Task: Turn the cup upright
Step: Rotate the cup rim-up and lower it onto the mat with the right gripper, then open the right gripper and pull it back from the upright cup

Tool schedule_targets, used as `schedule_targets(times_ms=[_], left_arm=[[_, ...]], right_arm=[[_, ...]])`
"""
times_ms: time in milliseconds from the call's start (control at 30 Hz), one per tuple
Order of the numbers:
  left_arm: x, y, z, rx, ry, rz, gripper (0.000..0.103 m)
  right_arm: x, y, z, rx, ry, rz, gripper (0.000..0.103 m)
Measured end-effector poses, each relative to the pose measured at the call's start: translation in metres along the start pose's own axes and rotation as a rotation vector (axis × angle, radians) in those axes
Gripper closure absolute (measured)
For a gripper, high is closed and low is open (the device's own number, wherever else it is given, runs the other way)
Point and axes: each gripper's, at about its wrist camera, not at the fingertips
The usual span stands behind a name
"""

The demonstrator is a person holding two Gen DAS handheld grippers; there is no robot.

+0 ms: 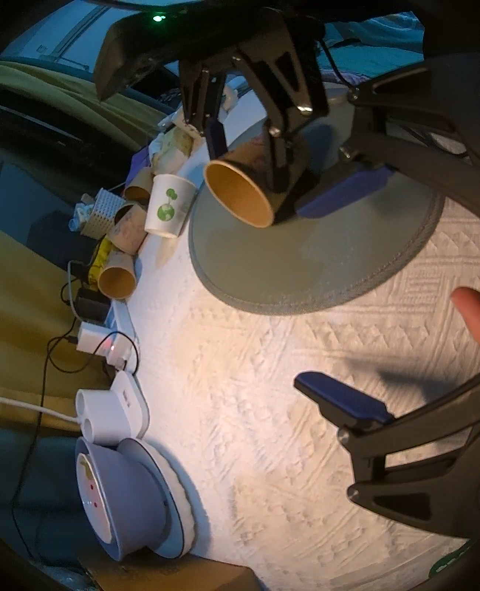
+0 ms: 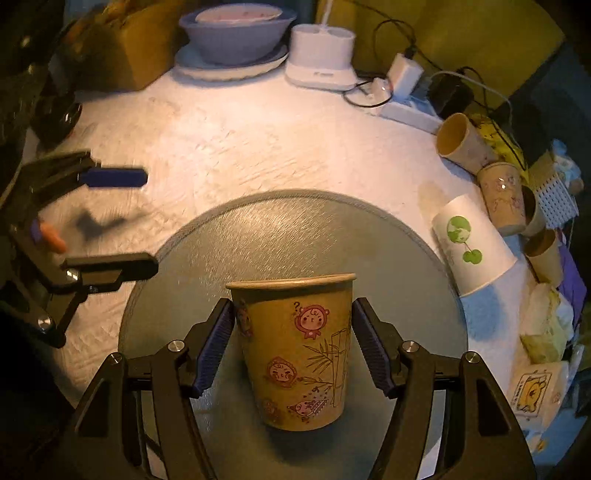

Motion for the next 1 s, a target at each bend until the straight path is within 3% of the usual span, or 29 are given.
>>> schedule_targets(times_ms=[100,300,433,733,1000], left_arm=[[0.000,0.000,0.000,0.001,-0.002,-0.001,0.017],[-0.004,-0.002,-0.010,0.022,-0.012,-0.010,0.017],[-0.005,-0.003,-0.023,0.048,-0.015,-0.013,0.017],[-0.003,0.000,-0.057,0.101,0.009,0.001,0.017],[-0.003,0.002,-0.073,0.127,0.023,0.005,0.017]], right_arm=[[-0.009,0.005,-0.009,0.066,-0.018,-0.075,0.034],[-0.034,0.030,-0.028,0.228,-0.040,-0.305,0.034],[-0.039,0.052,-0.039,0.325,-0.045,-0.388,0.034],[-0.035,0.091,-0.047,0.400,0.048,-0.391,0.034],[-0.037,0.114,-0.044,0.447,0.052,-0.387,0.034]])
Point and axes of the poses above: each gripper's, at about its wrist camera, not at the fingertips, and x roughly the way its jaws point, z to its left, y to its underside, and after that the axes turned 3 degrees about z, right-handed
